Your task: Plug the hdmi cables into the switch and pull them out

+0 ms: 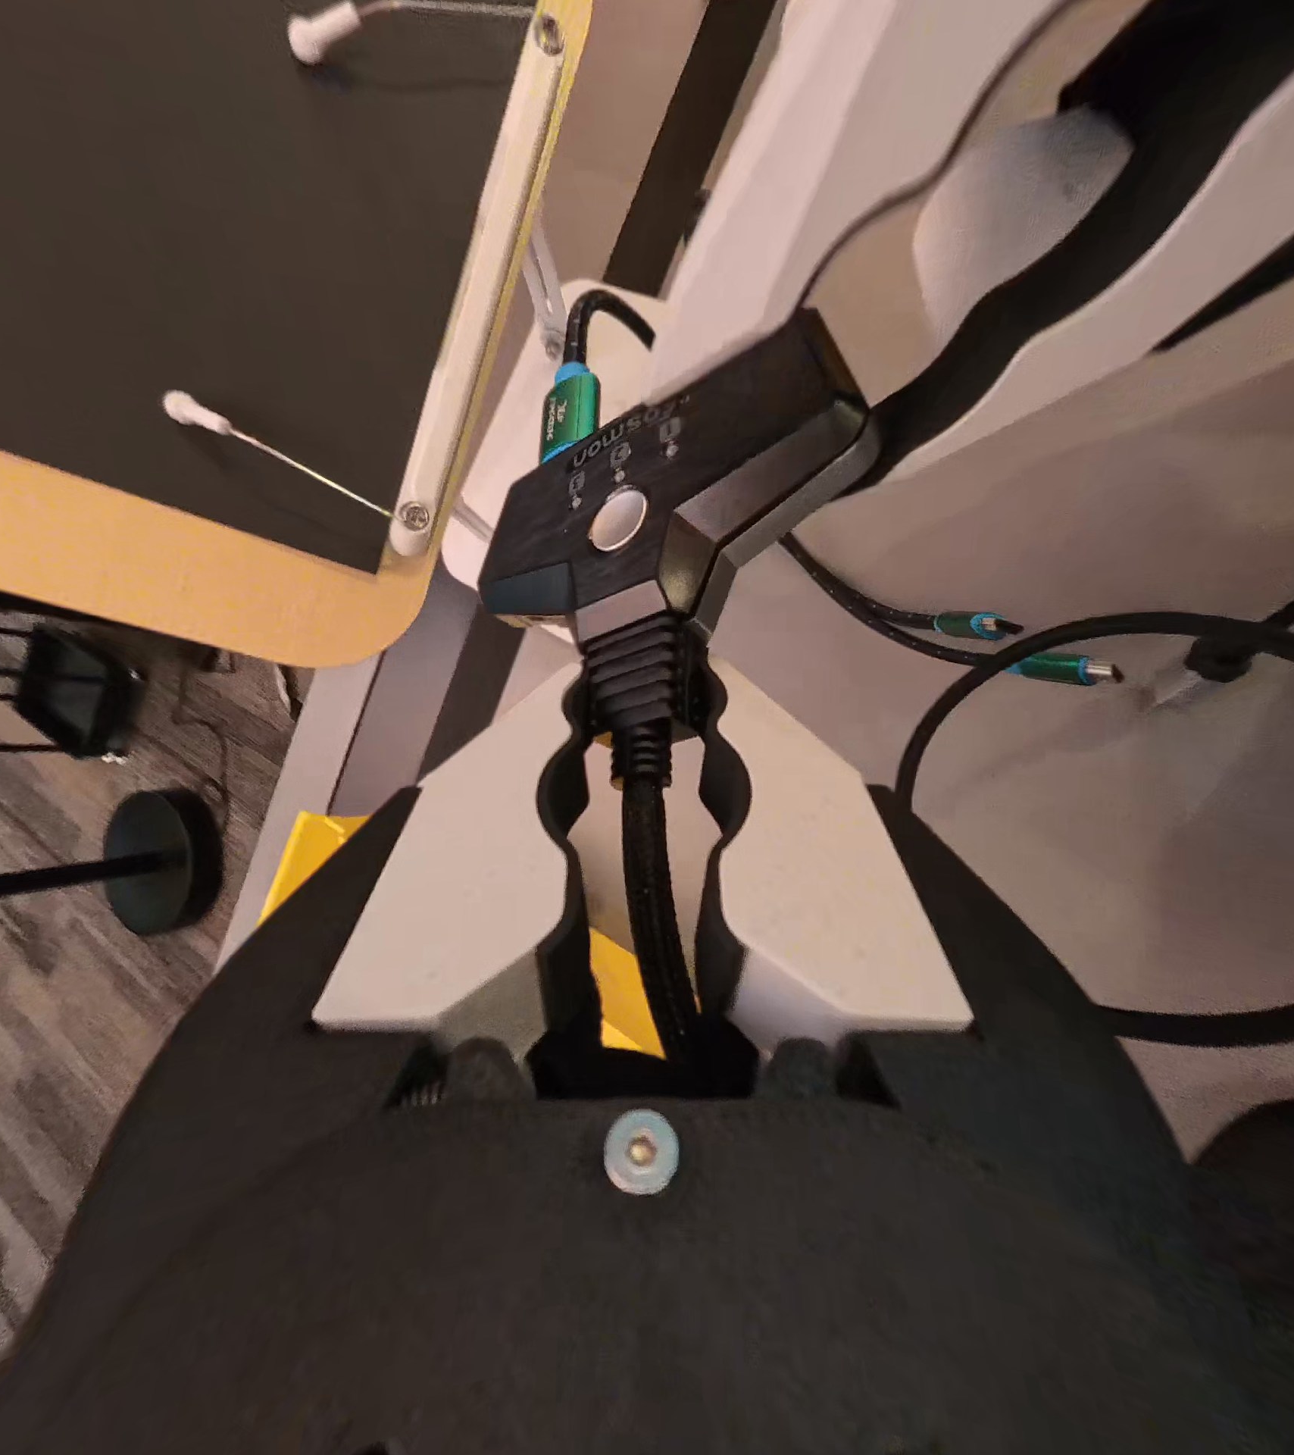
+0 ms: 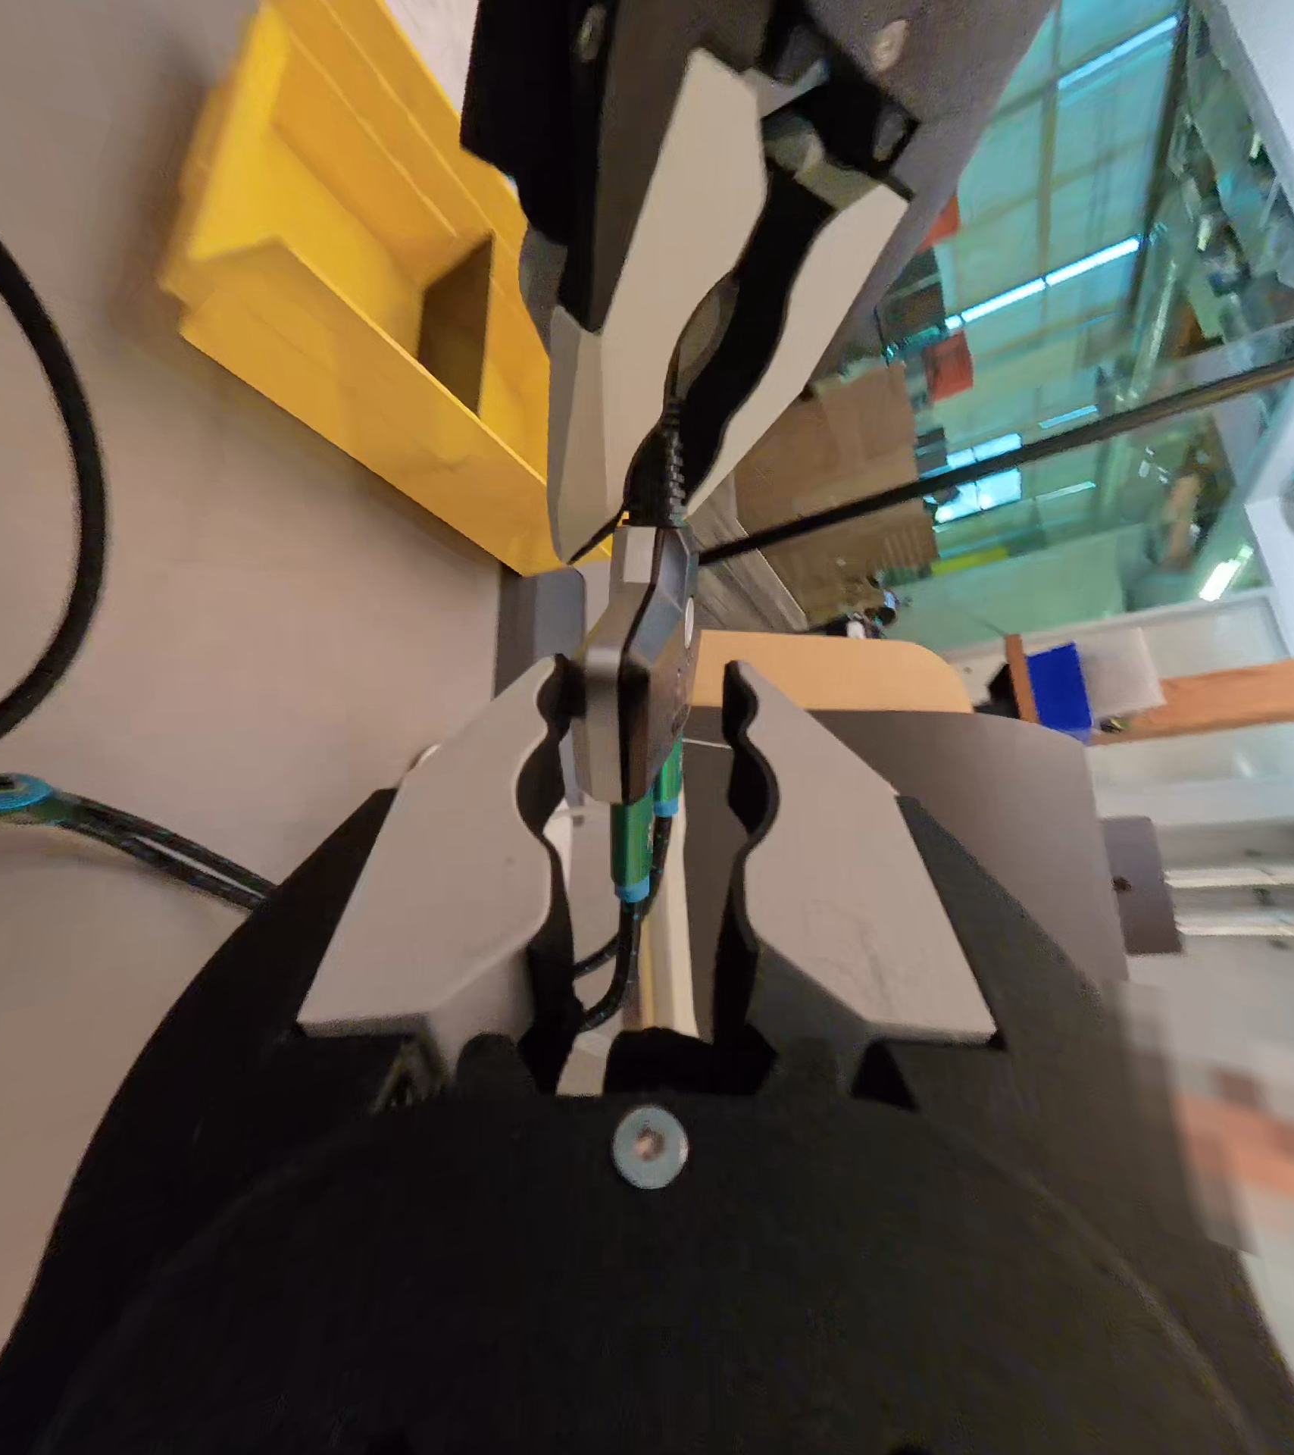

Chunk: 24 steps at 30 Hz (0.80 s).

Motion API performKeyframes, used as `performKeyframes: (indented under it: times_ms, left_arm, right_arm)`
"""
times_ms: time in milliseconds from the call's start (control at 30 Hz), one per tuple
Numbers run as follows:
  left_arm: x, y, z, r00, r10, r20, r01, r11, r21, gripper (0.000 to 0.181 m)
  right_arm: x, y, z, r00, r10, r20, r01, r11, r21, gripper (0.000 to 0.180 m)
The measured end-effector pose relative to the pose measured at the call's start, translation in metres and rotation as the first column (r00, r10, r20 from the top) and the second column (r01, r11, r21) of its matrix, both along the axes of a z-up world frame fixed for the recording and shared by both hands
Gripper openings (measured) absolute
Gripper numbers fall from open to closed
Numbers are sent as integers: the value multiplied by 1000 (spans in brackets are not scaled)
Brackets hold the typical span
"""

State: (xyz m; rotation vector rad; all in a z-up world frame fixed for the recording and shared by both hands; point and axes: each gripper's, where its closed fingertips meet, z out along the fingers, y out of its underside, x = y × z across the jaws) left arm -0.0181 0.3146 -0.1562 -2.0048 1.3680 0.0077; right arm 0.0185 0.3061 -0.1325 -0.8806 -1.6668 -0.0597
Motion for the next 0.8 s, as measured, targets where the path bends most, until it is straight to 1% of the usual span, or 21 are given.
performKeyframes:
  times_ms: [33, 100, 167, 233, 267, 400, 500, 567, 700, 800]
  left_arm:
    - [1, -1, 0, 1000, -15, 4, 15, 1000, 24, 22]
    - [2, -2, -1, 999, -31, 18, 30, 997, 73, 22]
    - [3, -3, -3, 998, -59, 31, 55, 992, 117, 22]
    - [7, -5, -4, 994, -98, 51, 89, 984, 156, 22]
    - [9, -6, -4, 992, -115, 61, 103, 980, 172, 22]
    - [17, -10, -9, 980, -182, 75, 163, 965, 208, 22]
    - [21, -10, -14, 975, -210, 74, 189, 956, 223, 22]
    - [22, -8, -18, 974, -210, 86, 187, 958, 216, 22]
    - [23, -5, -20, 958, -224, 182, 188, 963, 195, 22]
    - [28, -10, -19, 927, -270, 262, 229, 957, 177, 21]
  right_arm:
    - [4, -4, 3, 999, 33, -23, -34, 998, -44, 42]
    - [15, -8, 9, 991, 92, -93, -105, 983, -148, 58]
    - [30, -5, 5, 986, 121, -114, -144, 964, -225, 61]
    - [46, 11, -5, 993, 74, -97, -99, 954, -282, 68]
    - [51, 17, -12, 995, 58, -82, -81, 948, -308, 68]
    - [53, 20, -33, 995, 81, -56, -97, 907, -409, 75]
    - [50, 17, -43, 995, 96, -15, -93, 900, -425, 76]
    - [47, 12, -40, 992, 125, -15, -122, 918, -378, 69]
    - [40, -5, -28, 979, 202, -25, -201, 939, -280, 40]
    - [34, -6, -30, 980, 200, 4, -194, 954, -230, 34]
